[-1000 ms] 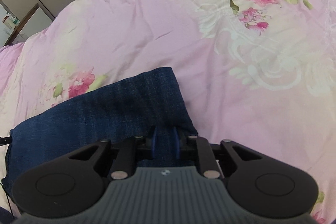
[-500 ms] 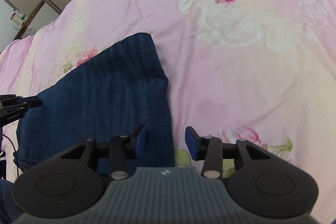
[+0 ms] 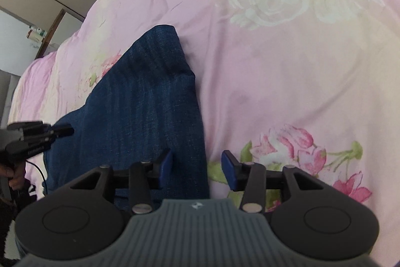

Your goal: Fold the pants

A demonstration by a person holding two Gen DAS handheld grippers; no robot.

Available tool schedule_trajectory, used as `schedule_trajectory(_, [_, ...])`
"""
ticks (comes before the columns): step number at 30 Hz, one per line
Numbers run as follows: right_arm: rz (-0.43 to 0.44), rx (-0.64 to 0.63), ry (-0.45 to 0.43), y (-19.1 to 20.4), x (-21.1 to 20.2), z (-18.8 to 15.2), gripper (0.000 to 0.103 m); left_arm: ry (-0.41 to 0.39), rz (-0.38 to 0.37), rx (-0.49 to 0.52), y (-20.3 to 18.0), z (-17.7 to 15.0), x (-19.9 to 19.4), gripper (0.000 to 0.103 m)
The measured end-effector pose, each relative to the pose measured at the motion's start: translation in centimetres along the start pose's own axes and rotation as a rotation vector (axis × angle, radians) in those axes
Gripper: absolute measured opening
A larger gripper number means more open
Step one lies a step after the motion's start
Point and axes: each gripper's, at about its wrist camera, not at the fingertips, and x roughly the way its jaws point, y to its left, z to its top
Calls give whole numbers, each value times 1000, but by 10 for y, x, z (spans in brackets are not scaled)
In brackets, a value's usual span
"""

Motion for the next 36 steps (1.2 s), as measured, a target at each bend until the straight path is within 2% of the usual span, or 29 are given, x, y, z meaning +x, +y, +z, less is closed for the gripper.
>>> schedule_trajectory(2, [36,45,3,-9,2,0,41,21,-40,32,-16,-12,-2,13])
schedule_trajectory(4, [66,75,10,-13,5,2,41,51,-47,71,-28,-22,-1,13])
schedule_trajectory(12, [147,112,12,-15,32,21,41,84,18,70,-45,-33,36,11])
schedule_trajectory(13, [152,130,16,-16,35,22,39,80,30,64,-47,-33,36,11])
schedule_trajectory(17, [137,124,-4,-6,29,20,17,31,83,14,-53,-40,22,12])
schedule_trajectory(21, [144,127,-42,18,6,22,11,-32,67,-84,-40,-60,-6,17])
schedule_trajectory(25, [198,109,-72,63,-25,23,10,-108,96,-159,-14,-86,-43,17])
schedule_trajectory(28, [179,49,-92,117,-41,19,10,-174,111,-260,20,-110,-72,17])
schedule_trajectory(32, [175,11,-103,192,-42,12,10,-255,127,-372,64,-147,-109,18])
schedule_trajectory(36, [181,-64,-108,273,-30,5,10,-300,139,-509,106,-187,-134,19])
